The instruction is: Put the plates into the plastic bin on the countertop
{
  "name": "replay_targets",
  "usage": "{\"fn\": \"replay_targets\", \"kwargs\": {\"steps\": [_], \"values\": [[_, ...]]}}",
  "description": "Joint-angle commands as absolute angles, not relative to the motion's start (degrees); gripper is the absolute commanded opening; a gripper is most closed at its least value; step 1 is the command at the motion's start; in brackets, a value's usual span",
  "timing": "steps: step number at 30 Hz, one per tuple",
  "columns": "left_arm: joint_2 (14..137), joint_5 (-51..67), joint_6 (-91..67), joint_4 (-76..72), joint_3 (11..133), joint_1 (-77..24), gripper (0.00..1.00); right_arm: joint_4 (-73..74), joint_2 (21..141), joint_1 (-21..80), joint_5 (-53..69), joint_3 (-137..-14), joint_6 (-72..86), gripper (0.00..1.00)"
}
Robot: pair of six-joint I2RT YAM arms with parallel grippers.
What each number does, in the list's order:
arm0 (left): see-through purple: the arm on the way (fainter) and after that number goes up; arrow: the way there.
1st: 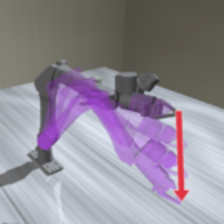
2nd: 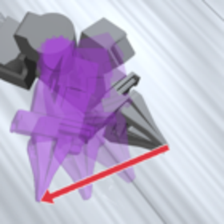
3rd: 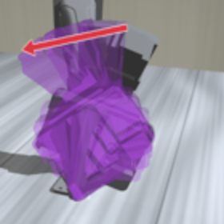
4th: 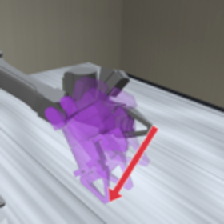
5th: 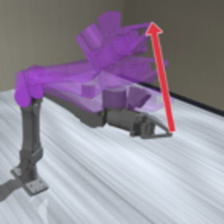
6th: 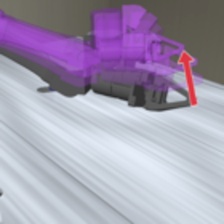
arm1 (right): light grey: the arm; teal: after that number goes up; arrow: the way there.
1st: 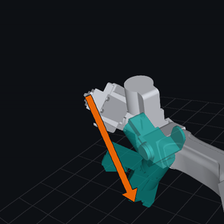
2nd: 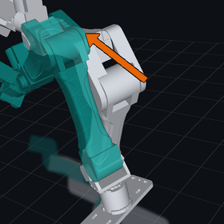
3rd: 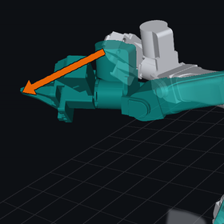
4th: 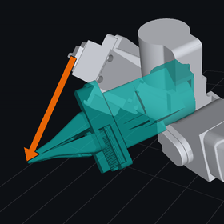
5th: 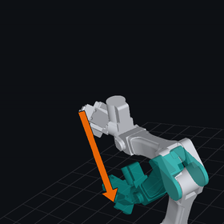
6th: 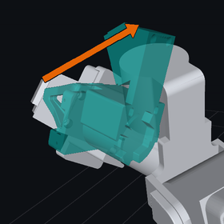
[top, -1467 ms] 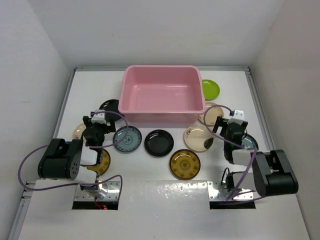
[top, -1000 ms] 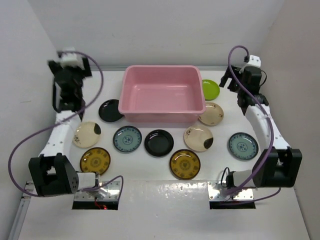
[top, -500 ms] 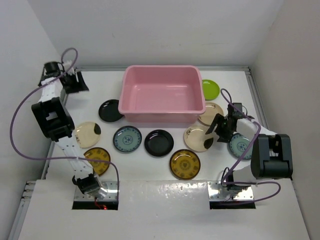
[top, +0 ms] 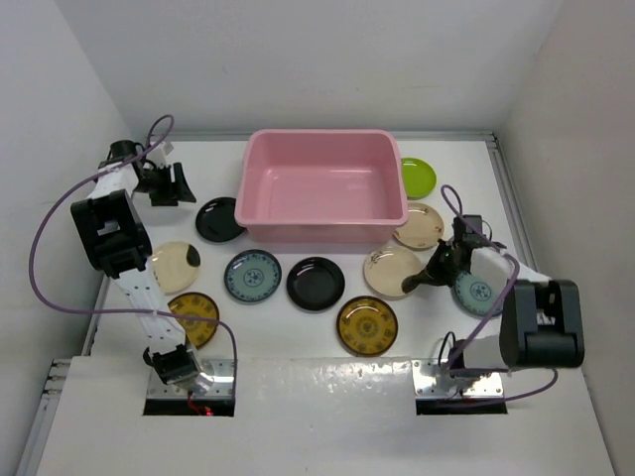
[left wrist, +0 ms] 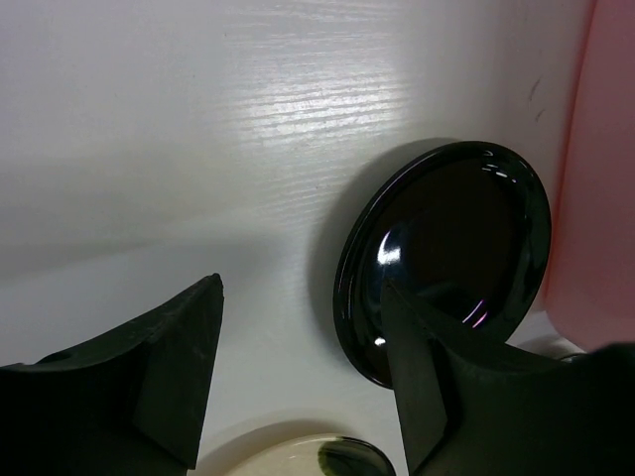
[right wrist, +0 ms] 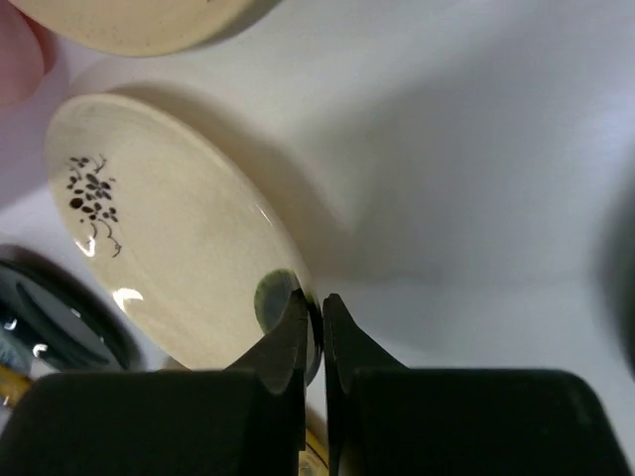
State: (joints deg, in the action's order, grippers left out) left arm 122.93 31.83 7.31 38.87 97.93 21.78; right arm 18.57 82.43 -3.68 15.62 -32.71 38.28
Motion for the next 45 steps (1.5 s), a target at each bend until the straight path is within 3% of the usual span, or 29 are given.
{"fn": "replay_targets", "kwargs": {"steps": [1,6,8,14,16,18,20,21,22,23,24,27,28,32,35,39,40,42,43,45], "values": [[119.97,32.34,8.26,36.47,97.73,21.53,0.67,28.29,73.95,-4.31,0.14,-34.36,40.76,0.0],[120.5,32.34,8.26,35.95,98.26,21.01,0.67,36.99,62.6,-3.96,-16.23,-41.19,56.09,0.0],[121.02,31.73,8.26,35.95,98.26,20.48,0.67,37.79,60.39,-0.47,-28.76,-43.32,59.66,0.0],[121.55,27.78,11.25,35.95,95.45,17.49,0.68,39.64,71.16,14.14,-54.61,-62.03,61.01,0.0],[122.08,26.99,11.25,35.95,94.75,16.96,0.68,37.37,75.39,18.27,-57.03,-68.8,56.38,0.0],[123.22,26.46,11.78,35.95,94.22,16.96,0.68,24.42,77.33,21.77,-57.31,-71.27,51.7,0.0],[123.83,26.46,12.3,35.95,93.69,16.96,0.68,14.9,78.66,23.63,-52.77,-70.49,39.14,0.0],[123.84,26.46,12.3,35.95,92.91,16.96,0.68,4.15,81.36,23.82,-45.69,-69.53,36.94,0.0],[123.84,26.46,12.91,35.95,92.38,16.96,0.68,2.65,82.78,23.47,-36.04,-69.96,34.74,0.0],[123.84,26.46,12.92,35.95,91.85,16.96,0.68,2.55,84.36,22.68,-31.42,-70.83,35.24,0.0],[123.84,26.46,12.92,35.95,90.98,16.96,0.67,4.81,87.94,22.24,-18.85,-75.19,36.46,0.0],[124.37,26.46,12.92,35.95,90.35,16.96,0.66,10.19,97.52,20.66,-9.52,-81.82,38.32,0.0],[124.89,26.46,12.92,35.95,90.35,16.96,0.63,11.24,101.21,20.13,-0.27,-82.78,38.58,0.0],[125.95,30.66,12.39,37.26,90.35,16.96,0.57,15.55,113.36,19.6,9.39,-91.29,41.3,0.0],[126.47,31.9,12.39,38.58,90.35,16.96,0.49,15.38,120.31,19.86,16.85,-95.78,42.1,0.0],[127.53,31.29,13.71,40.34,91.14,16.96,0.24,19.59,127.43,20.48,19.16,-102.12,42.98,0.02],[128.05,30.33,13.19,40.95,91.93,16.96,0.12,19.77,127.88,20.57,19.42,-102.39,42.8,0.11],[128.06,30.32,12.48,40.96,93.42,17.66,0.03,19.95,128.58,20.57,19.6,-102.31,42.8,0.24],[128.06,30.32,10.83,41.48,94.65,17.67,0.0,20.04,128.58,20.48,19.69,-102.22,42.45,0.38],[128.06,29.71,9.67,41.48,96.14,18.98,0.0,20.65,128.06,20.13,19.69,-102.3,41.75,0.51]]}}
